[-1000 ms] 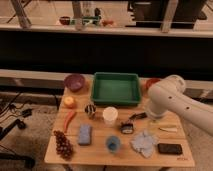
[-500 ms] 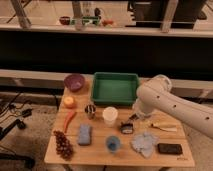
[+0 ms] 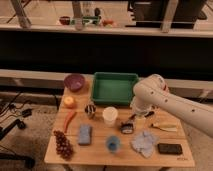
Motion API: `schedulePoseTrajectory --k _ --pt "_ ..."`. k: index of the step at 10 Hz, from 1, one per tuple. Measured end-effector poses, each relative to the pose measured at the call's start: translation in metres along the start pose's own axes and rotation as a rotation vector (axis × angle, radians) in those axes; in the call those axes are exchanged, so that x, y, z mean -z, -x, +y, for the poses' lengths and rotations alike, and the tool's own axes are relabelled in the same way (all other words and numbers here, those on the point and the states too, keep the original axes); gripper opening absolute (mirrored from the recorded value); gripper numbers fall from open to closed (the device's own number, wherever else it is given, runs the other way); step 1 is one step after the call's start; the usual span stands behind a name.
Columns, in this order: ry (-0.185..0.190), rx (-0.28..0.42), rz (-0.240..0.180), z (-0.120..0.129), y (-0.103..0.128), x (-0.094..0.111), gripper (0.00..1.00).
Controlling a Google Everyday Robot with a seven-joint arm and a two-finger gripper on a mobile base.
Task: Place brush in purple bowl
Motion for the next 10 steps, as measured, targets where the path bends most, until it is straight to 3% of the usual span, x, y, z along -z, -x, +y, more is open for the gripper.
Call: schedulePoseTrajectory --k 6,10 --pt "0.033 -0.04 0.02 -0.023 -0.005 -0.029 0.8" --pt "0.037 -0.092 0.049 -0.046 -0.033 -0.036 0.8"
